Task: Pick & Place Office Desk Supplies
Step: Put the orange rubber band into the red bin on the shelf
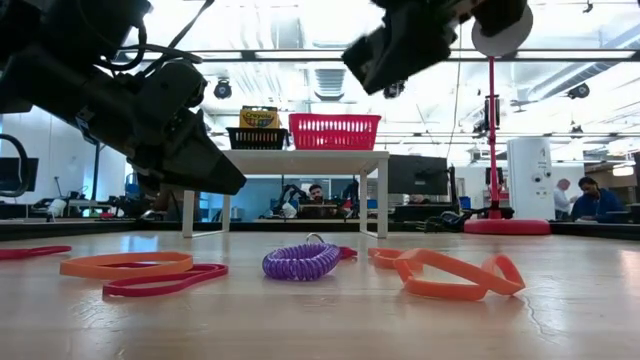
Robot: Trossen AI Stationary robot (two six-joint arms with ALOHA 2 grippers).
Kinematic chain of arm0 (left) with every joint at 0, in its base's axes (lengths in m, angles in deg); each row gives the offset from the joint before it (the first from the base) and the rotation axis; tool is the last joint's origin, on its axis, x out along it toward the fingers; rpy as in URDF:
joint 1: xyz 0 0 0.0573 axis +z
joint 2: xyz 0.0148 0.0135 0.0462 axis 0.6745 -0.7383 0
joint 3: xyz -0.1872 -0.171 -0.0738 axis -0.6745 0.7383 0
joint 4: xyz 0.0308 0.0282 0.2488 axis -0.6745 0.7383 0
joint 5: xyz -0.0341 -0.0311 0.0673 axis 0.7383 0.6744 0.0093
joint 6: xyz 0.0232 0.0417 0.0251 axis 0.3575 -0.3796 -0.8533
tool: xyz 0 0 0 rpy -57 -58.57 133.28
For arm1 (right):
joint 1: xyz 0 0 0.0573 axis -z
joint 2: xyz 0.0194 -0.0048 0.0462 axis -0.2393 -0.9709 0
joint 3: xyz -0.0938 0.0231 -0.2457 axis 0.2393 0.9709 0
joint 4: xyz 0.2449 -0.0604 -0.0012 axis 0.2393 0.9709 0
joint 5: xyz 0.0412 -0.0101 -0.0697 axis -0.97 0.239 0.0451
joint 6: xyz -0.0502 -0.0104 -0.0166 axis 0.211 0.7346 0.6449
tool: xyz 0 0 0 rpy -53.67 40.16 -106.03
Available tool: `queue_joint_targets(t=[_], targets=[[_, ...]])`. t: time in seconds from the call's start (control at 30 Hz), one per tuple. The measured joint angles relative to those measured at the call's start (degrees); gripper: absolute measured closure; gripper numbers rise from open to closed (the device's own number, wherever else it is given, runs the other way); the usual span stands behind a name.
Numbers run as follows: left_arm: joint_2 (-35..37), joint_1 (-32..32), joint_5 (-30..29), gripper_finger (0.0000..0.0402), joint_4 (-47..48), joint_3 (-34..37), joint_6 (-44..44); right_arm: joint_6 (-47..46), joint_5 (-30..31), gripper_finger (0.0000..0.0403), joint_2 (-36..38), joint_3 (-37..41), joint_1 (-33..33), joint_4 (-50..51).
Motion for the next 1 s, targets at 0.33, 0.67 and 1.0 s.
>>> queue_joint_targets(t=[0.33, 0.67, 1.0], targets=[[0.0, 0.0, 0.0, 0.0271, 0.0, 0.0, 0.0, -18.2, 0.3, 0.0286, -10.6, 2.3, -0.2, -3.0], [0.0, 0.0, 0.0, 0.0271, 0.1, 0.0, 0.0, -16.5, 8.1, 0.0274, -18.5, 0.9, -3.6, -2.6], [0.0, 0.0, 0.0, 0.0271, 0.1, 0.0, 0.0, -12.3, 10.8, 0.0388, -18.4, 1.0, -4.3, -3.5]])
